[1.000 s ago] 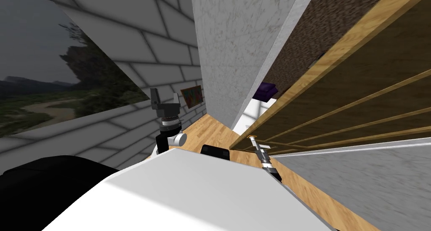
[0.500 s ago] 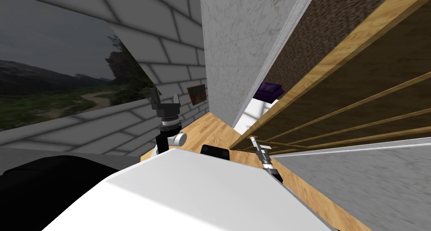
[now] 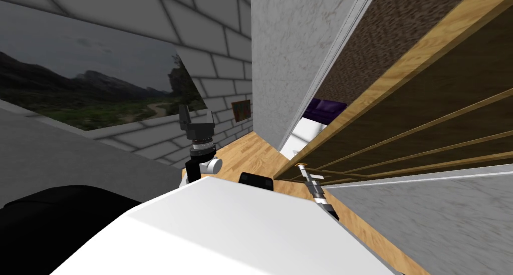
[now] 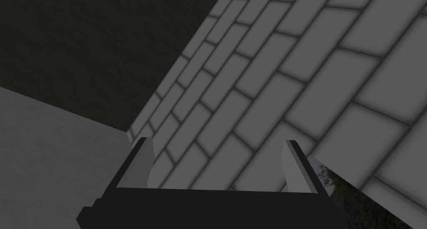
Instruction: Pull the door open
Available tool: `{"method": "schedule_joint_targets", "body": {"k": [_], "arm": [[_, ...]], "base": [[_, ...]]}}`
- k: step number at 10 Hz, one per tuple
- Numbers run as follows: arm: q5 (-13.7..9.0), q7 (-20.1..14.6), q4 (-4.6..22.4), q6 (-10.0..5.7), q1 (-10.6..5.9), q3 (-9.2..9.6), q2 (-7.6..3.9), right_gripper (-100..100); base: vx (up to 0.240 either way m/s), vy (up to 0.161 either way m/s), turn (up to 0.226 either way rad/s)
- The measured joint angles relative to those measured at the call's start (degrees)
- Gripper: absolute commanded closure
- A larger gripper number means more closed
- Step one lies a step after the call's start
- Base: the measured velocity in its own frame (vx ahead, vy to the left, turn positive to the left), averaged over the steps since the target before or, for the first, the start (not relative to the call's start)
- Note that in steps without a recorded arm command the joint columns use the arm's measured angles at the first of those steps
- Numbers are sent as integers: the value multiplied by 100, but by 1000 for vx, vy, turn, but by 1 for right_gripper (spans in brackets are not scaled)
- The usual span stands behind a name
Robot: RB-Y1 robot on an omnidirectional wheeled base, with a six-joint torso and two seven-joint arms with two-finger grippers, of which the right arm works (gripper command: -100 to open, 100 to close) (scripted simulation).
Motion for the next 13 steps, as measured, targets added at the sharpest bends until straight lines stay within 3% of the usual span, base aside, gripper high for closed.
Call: {"method": "schedule_joint_targets", "body": {"k": [1,3,4,5,7,8,9,11,12,13], "arm": [[13,-13,-60,0,57,-2,7,100],[26,1,97,-100,-5,-8,6,100],[-58,49,280,-134,-149,82,-1,100],[-109,74,324,-138,-204,138,-9,100],[-126,62,127,-28,-106,163,4,100],[-222,94,260,-42,-216,249,-19,100],[-286,102,50,75,-142,294,-23,100],[-460,132,-185,294,-149,484,-22,100],[-554,165,-147,330,-225,576,-32,100],[-669,199,-321,464,-182,673,-47,100]], "base": [[-210,-71,162],[-128,-34,78],[-161,-61,109],[-70,-25,6],[-62,-8,37],[-129,-43,100],[-167,-92,117],[-183,-58,120],[-202,-46,104],[-211,-101,118]]}}
